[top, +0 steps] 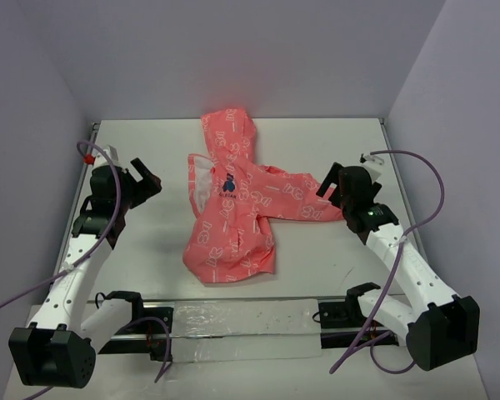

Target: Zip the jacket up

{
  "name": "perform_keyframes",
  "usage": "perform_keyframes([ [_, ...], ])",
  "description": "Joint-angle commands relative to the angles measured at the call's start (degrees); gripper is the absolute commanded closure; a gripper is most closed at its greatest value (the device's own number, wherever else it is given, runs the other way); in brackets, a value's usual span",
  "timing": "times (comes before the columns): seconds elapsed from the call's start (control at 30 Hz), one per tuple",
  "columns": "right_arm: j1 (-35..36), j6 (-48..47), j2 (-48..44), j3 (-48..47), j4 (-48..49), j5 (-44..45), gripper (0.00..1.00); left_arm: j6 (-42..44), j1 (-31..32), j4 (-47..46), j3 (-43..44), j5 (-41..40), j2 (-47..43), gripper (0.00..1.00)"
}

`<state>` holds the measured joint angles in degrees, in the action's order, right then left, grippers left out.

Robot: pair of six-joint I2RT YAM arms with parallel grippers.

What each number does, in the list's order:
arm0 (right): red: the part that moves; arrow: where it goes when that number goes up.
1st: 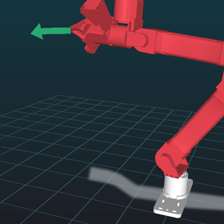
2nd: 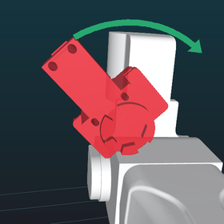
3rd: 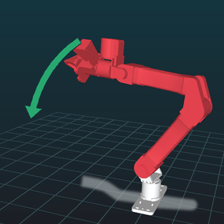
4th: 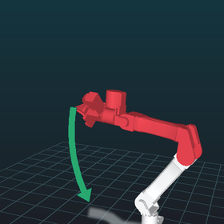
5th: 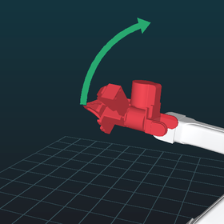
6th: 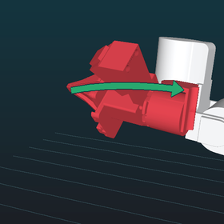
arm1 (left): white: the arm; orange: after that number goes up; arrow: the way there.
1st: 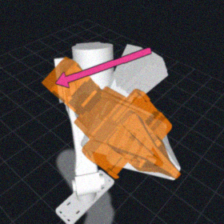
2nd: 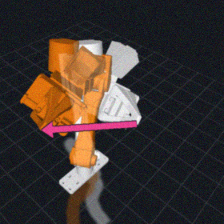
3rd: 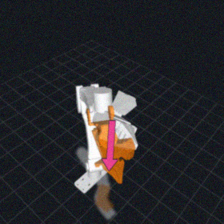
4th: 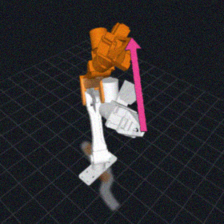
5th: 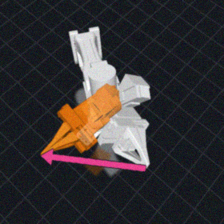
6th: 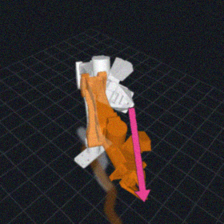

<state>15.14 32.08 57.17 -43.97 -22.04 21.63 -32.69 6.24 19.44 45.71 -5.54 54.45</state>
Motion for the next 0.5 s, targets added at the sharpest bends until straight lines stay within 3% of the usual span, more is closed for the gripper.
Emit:
perform_keyframes([
  [0.0,0.4,-0.1,-1.9,-1.0,1.8,0.4,0.0,0.2,0.2,-0.5,2.0,0.9,0.0,0.01],
  [0.17,0.4,-0.9,-3.9,0.5,3.9,-2.3,0.0,-0.1,0.2,1.0,2.6,-0.4,0.9,0.01],
  [0.3,0.4,-2.8,-6.2,3.0,6.8,-7.5,0.0,0.3,1.7,-0.5,2.0,2.6,1.3,0.08],
  [0.47,0.5,-3.2,-6.5,4.5,8.2,-11.4,0.0,-2.3,8.3,-1.7,1.5,2.0,3.7,0.14],
])
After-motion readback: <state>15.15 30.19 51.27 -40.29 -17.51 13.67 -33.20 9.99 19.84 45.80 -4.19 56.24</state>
